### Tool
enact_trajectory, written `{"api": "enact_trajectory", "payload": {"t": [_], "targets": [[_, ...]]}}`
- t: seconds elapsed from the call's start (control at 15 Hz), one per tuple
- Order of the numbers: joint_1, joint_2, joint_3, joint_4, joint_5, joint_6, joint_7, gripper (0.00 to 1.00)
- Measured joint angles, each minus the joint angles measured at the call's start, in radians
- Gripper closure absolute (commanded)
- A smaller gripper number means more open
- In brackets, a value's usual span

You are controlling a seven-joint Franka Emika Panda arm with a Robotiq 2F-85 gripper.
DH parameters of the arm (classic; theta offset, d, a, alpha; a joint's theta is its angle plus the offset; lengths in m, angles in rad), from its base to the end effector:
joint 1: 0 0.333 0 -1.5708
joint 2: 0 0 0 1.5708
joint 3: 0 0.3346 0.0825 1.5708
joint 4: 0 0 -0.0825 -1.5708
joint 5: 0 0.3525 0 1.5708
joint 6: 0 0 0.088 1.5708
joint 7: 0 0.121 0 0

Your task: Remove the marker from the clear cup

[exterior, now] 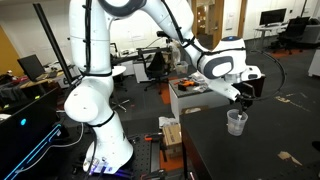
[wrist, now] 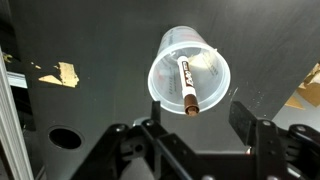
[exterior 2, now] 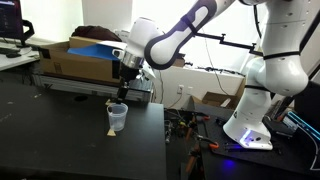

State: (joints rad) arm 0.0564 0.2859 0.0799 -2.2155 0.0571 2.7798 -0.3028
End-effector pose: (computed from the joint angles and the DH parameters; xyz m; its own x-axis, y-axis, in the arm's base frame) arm 0.5633 0.0738 0.3056 0.8899 0.3618 0.2779 0.3691 -0.9290 0.0275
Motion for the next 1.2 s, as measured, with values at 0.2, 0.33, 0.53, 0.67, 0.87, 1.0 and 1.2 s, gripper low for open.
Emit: {"api": "enact_trajectory", "payload": {"t": [0.2,0.33,0.53,0.67,0.87,1.0,1.2], "targets": [[-0.003,0.024,0.0,0.01,-0.006,0.0,0.0,0.34],[-0.006,0.041,0.0,0.013,-0.014,0.0,0.0,0.35],[-0.007,0.063,0.0,0.014,-0.024,0.0,0.0,0.36],[-0.007,0.075,0.002,0.014,-0.027,0.0,0.0,0.38],[-0.008,0.088,0.011,0.021,-0.027,0.0,0.0,0.41],[-0.01,0.093,0.02,0.035,-0.027,0.0,-0.001,0.42],[-0.013,0.098,0.032,0.055,-0.027,0.0,-0.002,0.45]]}}
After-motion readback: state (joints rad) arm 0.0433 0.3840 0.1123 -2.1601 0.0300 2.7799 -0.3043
